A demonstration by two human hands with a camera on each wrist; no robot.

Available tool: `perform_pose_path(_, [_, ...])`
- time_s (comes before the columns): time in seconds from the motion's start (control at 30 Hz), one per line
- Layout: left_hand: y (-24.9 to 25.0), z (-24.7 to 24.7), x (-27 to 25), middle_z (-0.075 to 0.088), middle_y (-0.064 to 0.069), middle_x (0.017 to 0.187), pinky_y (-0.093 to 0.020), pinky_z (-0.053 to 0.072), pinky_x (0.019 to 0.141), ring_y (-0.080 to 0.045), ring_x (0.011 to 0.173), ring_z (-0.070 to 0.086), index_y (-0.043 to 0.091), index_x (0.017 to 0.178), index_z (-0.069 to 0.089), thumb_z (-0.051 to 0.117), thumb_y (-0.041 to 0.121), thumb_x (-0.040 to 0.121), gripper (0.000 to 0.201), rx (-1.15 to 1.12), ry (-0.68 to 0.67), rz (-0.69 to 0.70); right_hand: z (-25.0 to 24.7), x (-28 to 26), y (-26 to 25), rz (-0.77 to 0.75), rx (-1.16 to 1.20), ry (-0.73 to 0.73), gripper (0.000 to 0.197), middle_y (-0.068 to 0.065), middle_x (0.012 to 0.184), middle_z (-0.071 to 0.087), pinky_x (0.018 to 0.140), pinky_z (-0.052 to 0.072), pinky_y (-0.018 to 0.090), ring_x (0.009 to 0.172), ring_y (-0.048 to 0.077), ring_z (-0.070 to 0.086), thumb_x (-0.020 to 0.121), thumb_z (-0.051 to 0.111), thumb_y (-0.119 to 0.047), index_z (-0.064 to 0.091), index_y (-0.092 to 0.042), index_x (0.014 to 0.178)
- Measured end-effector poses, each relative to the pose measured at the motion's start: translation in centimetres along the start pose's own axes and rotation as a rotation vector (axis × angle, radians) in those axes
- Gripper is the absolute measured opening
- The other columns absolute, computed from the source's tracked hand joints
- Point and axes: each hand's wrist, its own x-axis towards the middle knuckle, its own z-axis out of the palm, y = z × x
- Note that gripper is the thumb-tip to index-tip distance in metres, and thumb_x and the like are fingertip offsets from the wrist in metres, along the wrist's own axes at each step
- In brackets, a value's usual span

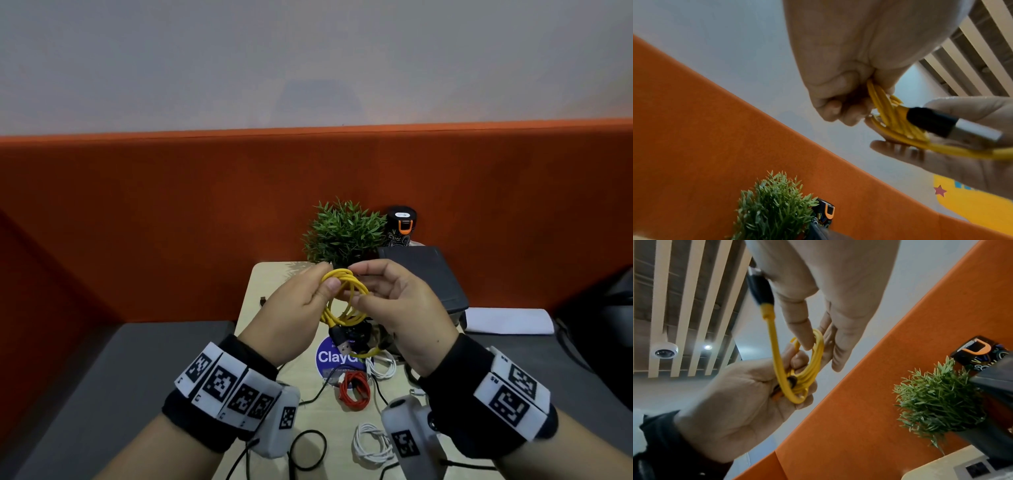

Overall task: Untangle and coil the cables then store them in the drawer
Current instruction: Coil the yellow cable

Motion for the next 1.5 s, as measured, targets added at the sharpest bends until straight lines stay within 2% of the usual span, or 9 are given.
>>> perform_pose_path(0.3, [-1.1,0.1,0.4,0.056,0.0,0.091,-0.04,0.043,0.074,-0.016,0.083,0.05,0.015,0.099,0.053,0.024,0.047,0.094,0.044,0.188,0.009,0.076,0.2,0.0,-0.4,0.138,0.283,-0.079,0.052,0.015,0.074,0.067,0.061,0.054,0.03,0.064,0.024,0.065,0.076,0.052,0.025,0.052,-0.009,0.114])
perform_pose_path(0.5, [-1.7,0.6,0.5,0.051,0.003,0.081,-0.027,0.023,0.065,-0.011,0.074,0.039,0.016,0.088,0.05,0.023,0.041,0.098,0.038,0.366,0.083,0.224,-0.2,0.6,-0.8,0.214,0.351,-0.186,0.08,0.015,0.073,0.056,0.051,0.049,0.031,0.054,0.023,0.054,0.054,0.046,0.014,0.05,-0.019,0.127])
perform_pose_path(0.7, [-1.3,0.8,0.7,0.055,0.001,0.078,-0.031,0.025,0.059,-0.016,0.07,0.046,0.014,0.092,0.051,0.014,0.049,0.094,0.051,0.356,0.112,0.187,-1.2,1.1,-0.9,0.168,0.309,-0.265,0.075,0.016,0.086,0.058,0.063,0.051,0.032,0.065,0.026,0.058,0.057,0.046,0.009,0.051,-0.015,0.128])
perform_pose_path(0.77, [-1.3,0.7,0.8,0.057,0.0,0.082,-0.035,0.034,0.059,-0.019,0.072,0.049,0.013,0.098,0.051,0.013,0.053,0.094,0.056,0.348,0.132,0.132,-1.2,1.2,-0.7,0.124,0.2,-0.203,0.066,0.01,0.092,0.065,0.071,0.053,0.033,0.079,0.024,0.063,0.063,0.052,0.005,0.054,-0.018,0.124])
perform_pose_path(0.87, [-1.2,0.8,0.7,0.048,0.006,0.075,-0.033,0.026,0.055,-0.017,0.064,0.042,0.016,0.093,0.046,0.017,0.049,0.098,0.044,0.369,0.177,0.095,-1.2,1.0,0.1,-0.009,-0.21,-0.018,0.042,0.001,0.1,0.063,0.079,0.054,0.03,0.091,0.013,0.064,0.076,0.072,-0.006,0.056,-0.028,0.109])
perform_pose_path(1.0, [-0.8,0.9,1.0,0.036,0.009,0.067,-0.034,0.023,0.053,-0.017,0.057,0.034,0.022,0.085,0.034,0.018,0.044,0.093,0.028,0.384,0.227,0.028,-0.9,0.2,0.6,-0.177,-0.583,0.209,0.026,0.002,0.079,0.057,0.058,0.042,0.016,0.068,0.01,0.053,0.073,0.075,-0.041,0.055,-0.025,0.08])
perform_pose_path(1.23, [-0.7,1.4,1.2,0.034,0.011,0.067,-0.032,0.023,0.052,-0.015,0.057,0.035,0.022,0.085,0.033,0.021,0.041,0.096,0.025,0.411,0.239,0.03,-0.1,0.6,1.8,-0.197,-0.755,0.163,0.013,-0.009,0.072,0.053,0.058,0.036,0.01,0.068,0.003,0.049,0.086,0.067,-0.025,0.064,-0.027,0.073])
perform_pose_path(1.37, [-2.0,1.0,1.6,0.038,0.009,0.069,-0.029,0.025,0.047,-0.021,0.053,0.042,0.018,0.085,0.042,0.023,0.04,0.099,0.033,0.503,0.275,0.092,-0.7,0.8,0.8,0.014,-0.51,0.067,0.026,0.0,0.063,0.052,0.053,0.035,0.015,0.057,0.005,0.044,0.089,0.059,-0.019,0.057,-0.009,0.065])
perform_pose_path(1.5, [-2.9,0.4,1.6,0.047,0.004,0.067,-0.026,0.025,0.041,-0.019,0.046,0.044,0.016,0.081,0.047,0.028,0.033,0.097,0.029,0.58,0.275,0.151,-1.0,0.6,0.1,0.127,-0.506,-0.132,0.032,-0.013,0.053,0.047,0.052,0.033,0.013,0.048,-0.001,0.039,0.096,0.051,-0.019,0.053,-0.015,0.064])
